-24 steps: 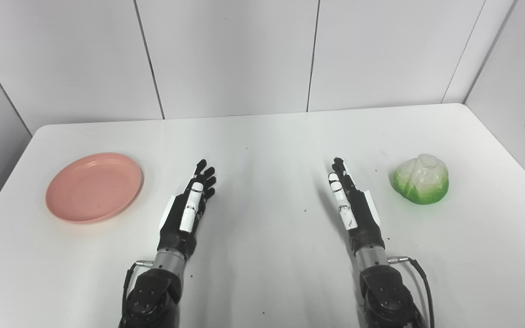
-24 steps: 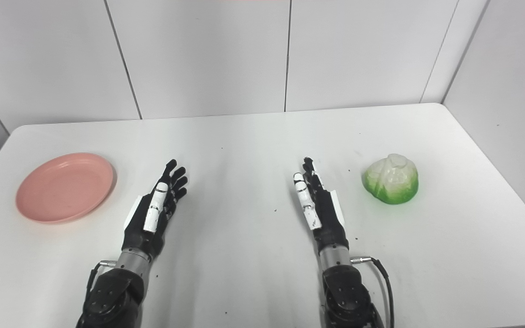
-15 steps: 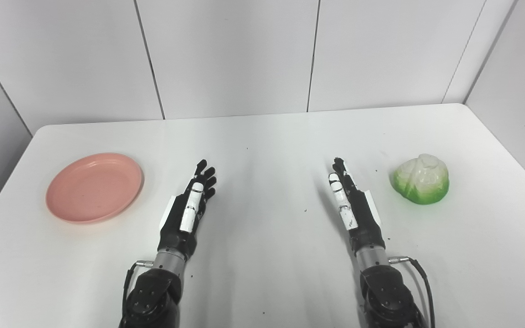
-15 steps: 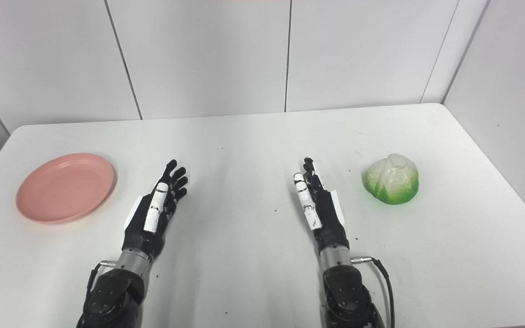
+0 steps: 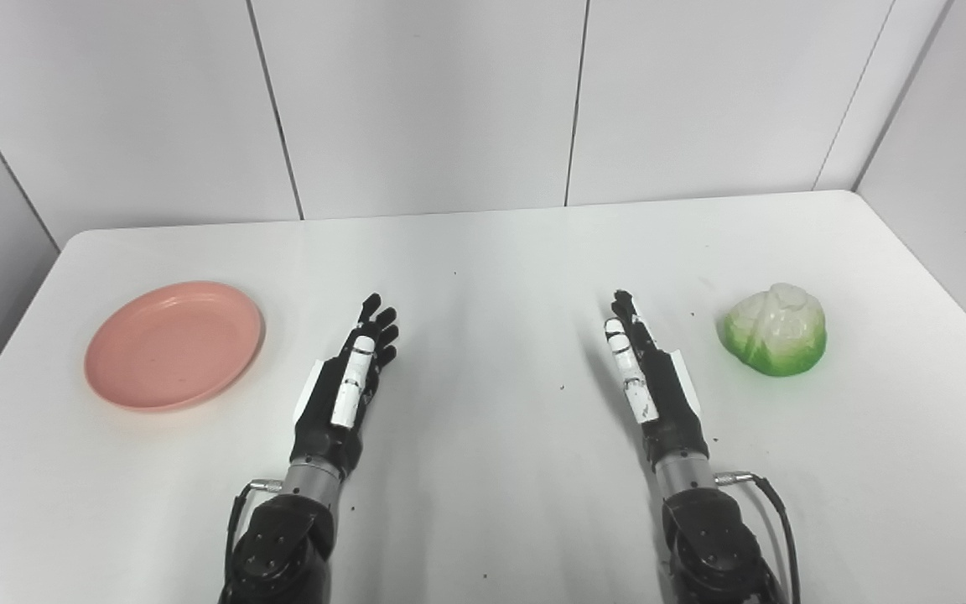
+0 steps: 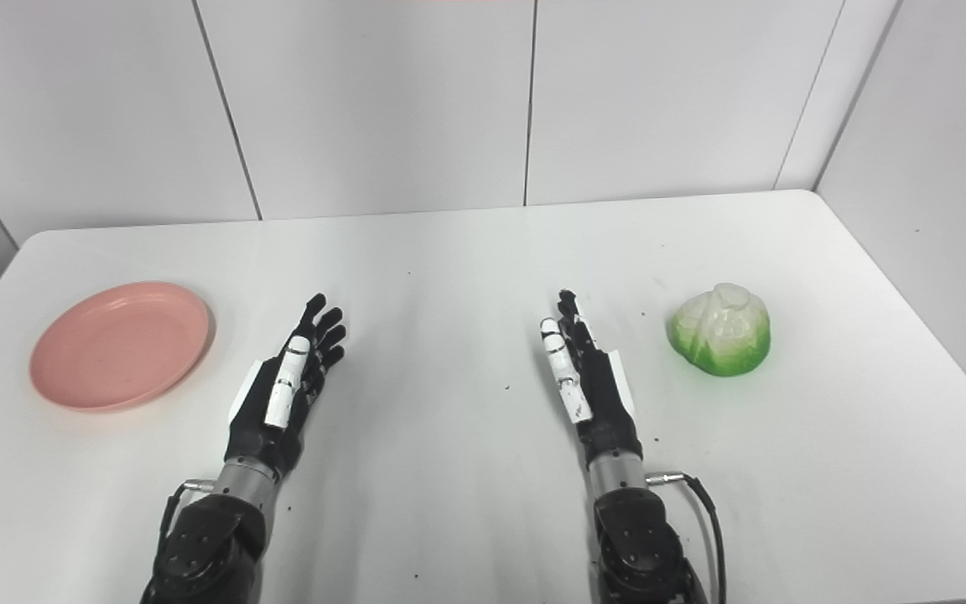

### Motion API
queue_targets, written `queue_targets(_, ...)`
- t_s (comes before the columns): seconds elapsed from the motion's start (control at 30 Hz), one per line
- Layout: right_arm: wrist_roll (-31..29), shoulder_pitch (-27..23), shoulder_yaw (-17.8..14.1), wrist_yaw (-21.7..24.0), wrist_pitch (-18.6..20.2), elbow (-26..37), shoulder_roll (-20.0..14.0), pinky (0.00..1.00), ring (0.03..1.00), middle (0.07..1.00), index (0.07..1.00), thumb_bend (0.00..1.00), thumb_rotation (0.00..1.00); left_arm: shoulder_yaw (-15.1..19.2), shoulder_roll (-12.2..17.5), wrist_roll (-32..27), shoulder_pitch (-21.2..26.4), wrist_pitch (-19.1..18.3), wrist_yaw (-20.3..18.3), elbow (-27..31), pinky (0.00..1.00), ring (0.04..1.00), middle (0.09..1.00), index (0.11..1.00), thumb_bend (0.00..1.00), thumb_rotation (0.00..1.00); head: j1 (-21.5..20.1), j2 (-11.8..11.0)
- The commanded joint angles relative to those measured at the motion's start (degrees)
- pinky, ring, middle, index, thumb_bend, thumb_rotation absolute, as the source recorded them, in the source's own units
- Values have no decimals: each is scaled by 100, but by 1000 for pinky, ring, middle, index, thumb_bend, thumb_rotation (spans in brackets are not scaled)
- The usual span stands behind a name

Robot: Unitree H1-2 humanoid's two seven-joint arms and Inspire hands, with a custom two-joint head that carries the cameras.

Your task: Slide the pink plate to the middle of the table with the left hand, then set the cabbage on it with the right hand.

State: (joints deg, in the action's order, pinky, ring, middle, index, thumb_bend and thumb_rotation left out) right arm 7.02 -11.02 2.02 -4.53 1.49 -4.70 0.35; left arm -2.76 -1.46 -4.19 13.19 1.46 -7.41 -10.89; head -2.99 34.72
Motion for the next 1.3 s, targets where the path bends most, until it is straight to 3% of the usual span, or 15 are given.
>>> queue_targets(0.0, -76, -101, 4, 88, -104, 46, -15, 950, 957, 963, 959, 194, 1000, -64, -58, 87, 170, 172, 40, -84, 960, 963, 962, 970, 447, 1000, 182, -56)
queue_targets(0.3, -399, -13, -138, 304, -139, 72, -255, 987, 983, 987, 973, 207, 1000, -240, -344, 403, 243, 301, 316, -430, 981, 966, 960, 966, 453, 1000, 1371, -404)
queue_targets(0.43, -482, -3, -170, 415, -246, 42, -383, 1000, 990, 992, 972, 193, 1000, -312, -463, 591, 283, 310, 475, -546, 972, 965, 959, 961, 449, 1000, 1679, -491)
queue_targets(0.73, -534, 19, -175, 499, -185, 131, -463, 1000, 988, 995, 985, 158, 1000, -386, -546, 755, 313, 396, 607, -601, 943, 951, 944, 950, 422, 1000, 1786, -509)
queue_targets(1.27, -555, 32, -177, 528, -158, 151, -471, 1000, 989, 995, 986, 171, 1000, -337, -515, 705, 362, 276, 629, -368, 946, 949, 943, 948, 463, 1000, 1775, -410)
